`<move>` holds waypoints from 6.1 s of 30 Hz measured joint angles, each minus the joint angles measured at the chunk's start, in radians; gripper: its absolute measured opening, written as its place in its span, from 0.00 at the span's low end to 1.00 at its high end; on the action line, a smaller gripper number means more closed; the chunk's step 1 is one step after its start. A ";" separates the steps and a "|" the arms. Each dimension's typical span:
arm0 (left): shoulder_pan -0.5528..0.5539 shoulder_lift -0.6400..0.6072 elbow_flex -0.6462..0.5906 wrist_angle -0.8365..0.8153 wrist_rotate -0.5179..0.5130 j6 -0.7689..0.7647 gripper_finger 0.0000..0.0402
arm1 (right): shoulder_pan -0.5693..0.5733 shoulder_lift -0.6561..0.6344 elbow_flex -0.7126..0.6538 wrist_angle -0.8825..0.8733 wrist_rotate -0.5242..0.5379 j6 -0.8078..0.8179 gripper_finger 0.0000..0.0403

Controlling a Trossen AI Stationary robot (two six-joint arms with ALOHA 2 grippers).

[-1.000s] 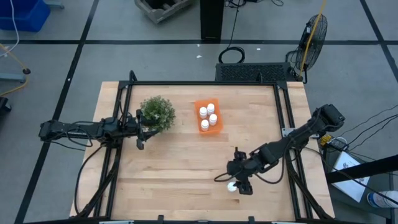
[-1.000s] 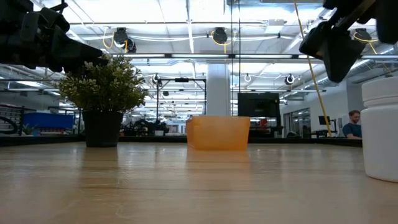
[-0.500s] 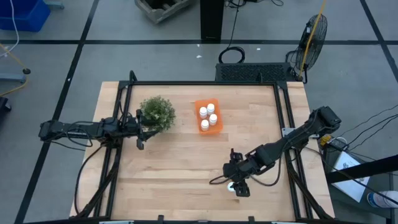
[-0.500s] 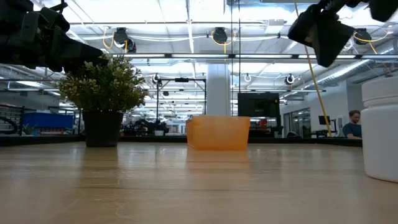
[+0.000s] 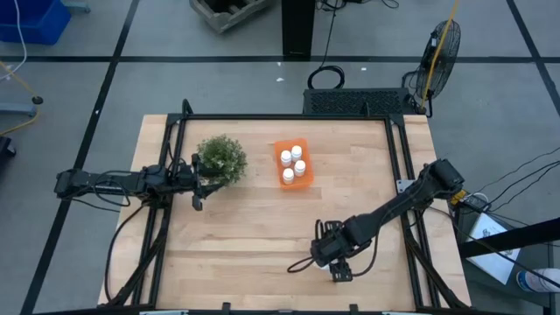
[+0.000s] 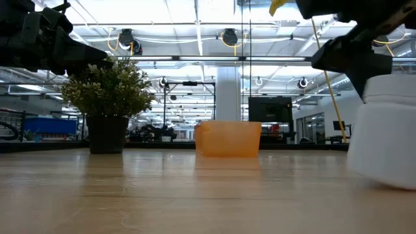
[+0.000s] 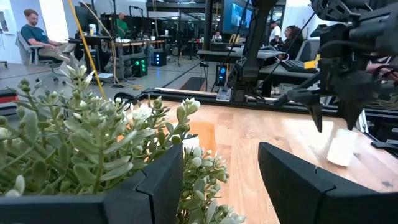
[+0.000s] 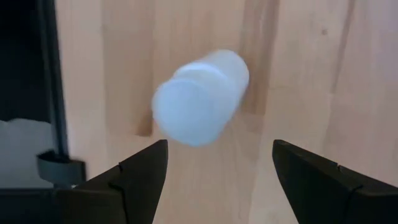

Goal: Pick and place pill bottles into a basket
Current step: Put the white pill bottle into the orange bin

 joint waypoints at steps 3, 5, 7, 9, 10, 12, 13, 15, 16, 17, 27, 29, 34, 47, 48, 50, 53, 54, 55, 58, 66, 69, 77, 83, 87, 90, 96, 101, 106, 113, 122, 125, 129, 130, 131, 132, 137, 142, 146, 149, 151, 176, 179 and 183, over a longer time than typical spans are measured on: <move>0.000 0.000 0.000 0.000 0.000 0.000 0.53 | 0.000 -0.001 0.000 0.009 -0.012 0.008 0.69; 0.000 0.000 0.000 0.000 0.000 0.000 0.53 | -0.001 -0.001 0.000 0.011 -0.013 0.010 0.69; 0.000 0.000 0.000 0.000 0.000 0.000 0.53 | -0.004 -0.001 0.000 0.019 -0.013 0.009 0.69; 0.000 0.000 0.000 0.000 0.000 0.000 0.53 | -0.008 -0.001 0.000 0.017 -0.013 0.008 0.69; 0.000 0.000 0.000 0.000 0.000 0.000 0.53 | -0.012 -0.001 0.000 0.017 -0.012 0.005 0.69; 0.000 0.000 0.000 0.000 0.000 0.000 0.53 | -0.017 -0.001 0.000 0.017 -0.012 -0.005 0.69; 0.000 0.000 0.000 0.000 0.000 0.000 0.53 | -0.021 -0.001 0.000 0.017 -0.013 -0.009 0.69; 0.000 0.000 0.000 0.000 0.000 0.000 0.53 | -0.028 -0.001 0.000 0.017 -0.013 -0.017 0.69; 0.000 0.000 0.000 0.000 0.000 0.000 0.53 | -0.034 -0.001 0.000 0.017 -0.013 -0.023 0.69; 0.000 0.000 0.000 0.000 0.000 0.000 0.53 | -0.037 -0.001 0.000 0.017 -0.013 -0.030 0.69; 0.000 0.000 0.000 0.000 0.000 0.000 0.53 | -0.059 -0.001 0.000 0.086 -0.013 -0.064 0.69; 0.000 0.000 0.000 0.000 0.000 0.000 0.53 | -0.059 -0.001 0.000 0.094 -0.013 -0.065 0.69; 0.000 0.000 0.000 0.000 0.000 0.000 0.53 | -0.059 -0.001 0.000 0.093 -0.013 -0.067 0.69; 0.000 0.000 0.000 0.000 0.000 0.000 0.53 | -0.059 -0.001 0.000 0.129 0.016 -0.082 0.69; 0.000 0.000 0.000 0.000 0.000 0.000 0.53 | -0.059 -0.001 0.000 0.129 0.017 -0.086 0.69; 0.000 0.000 0.000 0.000 0.000 0.000 0.53 | -0.059 0.000 0.000 0.129 0.018 -0.086 0.69; 0.000 0.000 0.000 0.000 0.000 0.000 0.53 | -0.059 0.008 -0.001 0.125 0.017 -0.089 0.69; 0.000 0.000 0.000 0.000 0.000 0.000 0.53 | -0.059 0.014 -0.002 0.125 0.017 -0.092 0.69; 0.000 0.000 0.000 0.000 0.000 0.000 0.53 | -0.059 0.019 -0.002 0.133 0.016 -0.094 0.69; 0.000 0.000 0.000 -0.001 -0.001 0.000 0.53 | -0.059 0.023 -0.002 0.131 0.014 -0.094 0.69; 0.000 0.000 0.000 0.000 0.000 0.000 0.53 | -0.059 0.025 -0.002 0.138 0.018 -0.094 0.69; 0.000 0.000 0.000 0.001 0.000 0.000 0.53 | -0.059 0.025 -0.002 0.143 0.020 -0.093 0.69; 0.000 0.000 0.000 0.000 0.000 0.000 0.53 | -0.058 0.063 -0.001 0.166 0.012 -0.096 0.69; 0.000 0.000 0.000 -0.001 0.000 0.000 0.53 | -0.058 0.064 -0.001 0.178 0.013 -0.108 0.69; 0.000 0.000 0.000 0.000 0.000 0.000 0.53 | -0.060 0.064 -0.001 0.163 0.013 -0.097 0.63; 0.000 0.000 0.000 0.000 0.000 0.000 0.53 | -0.067 0.064 -0.001 0.149 0.010 -0.091 0.48; 0.000 0.000 0.000 0.000 0.000 0.000 0.53 | -0.080 0.060 0.000 0.149 0.024 -0.167 0.36; 0.000 0.000 0.000 0.000 0.000 0.000 0.53 | -0.100 0.053 -0.001 0.167 0.098 -0.236 0.36; 0.000 0.000 0.000 0.000 0.000 0.000 0.53 | -0.173 -0.015 -0.002 0.164 0.161 -0.309 0.36; 0.000 0.000 0.000 -0.002 0.000 0.000 0.53 | -0.369 -0.211 -0.001 0.168 0.217 -0.454 0.36; 0.000 0.000 0.000 -0.001 0.001 0.000 0.53 | -0.748 -0.360 0.000 0.174 0.157 -0.553 0.36; 0.000 0.000 0.000 0.000 0.001 0.000 0.53 | -0.810 -0.343 0.000 0.151 0.095 -0.555 0.36; 0.000 0.000 0.000 0.000 0.000 0.000 0.53 | -0.811 -0.286 0.000 0.111 0.077 -0.569 0.36; 0.000 0.000 0.000 0.000 0.000 0.000 0.53 | -0.808 -0.267 0.000 0.104 0.059 -0.570 0.36; 0.000 0.000 0.000 0.000 0.000 0.000 0.53 | -0.804 -0.247 0.000 0.099 0.040 -0.572 0.36; 0.000 0.000 0.000 0.000 0.000 0.000 0.53 | -0.799 -0.228 0.000 0.092 0.035 -0.573 0.36; 0.000 0.000 0.000 0.000 0.000 0.000 0.53 | -0.773 -0.156 0.000 0.090 0.035 -0.581 0.36; 0.000 0.000 0.000 0.000 0.000 0.000 0.53 | -0.757 -0.108 0.000 0.083 0.034 -0.584 0.36; 0.000 0.000 0.000 0.000 0.000 0.000 0.53 | -0.756 -0.073 0.000 0.065 0.008 -0.584 0.36; 0.000 0.000 0.000 0.000 0.000 0.000 0.53 | -0.753 -0.056 0.000 0.065 0.008 -0.583 0.36; 0.000 0.000 0.000 0.000 0.000 0.000 0.53 | -0.752 -0.044 0.000 0.063 0.008 -0.584 0.36; 0.000 0.000 0.000 0.000 0.000 0.000 0.53 | -0.756 0.044 0.000 0.098 -0.018 -0.597 0.36; 0.000 0.000 0.000 0.000 0.000 0.000 0.53 | -0.756 0.056 0.002 0.106 -0.020 -0.608 0.36; 0.000 0.000 0.000 0.000 0.000 0.000 0.53 | -0.756 0.057 0.001 0.111 -0.021 -0.608 0.36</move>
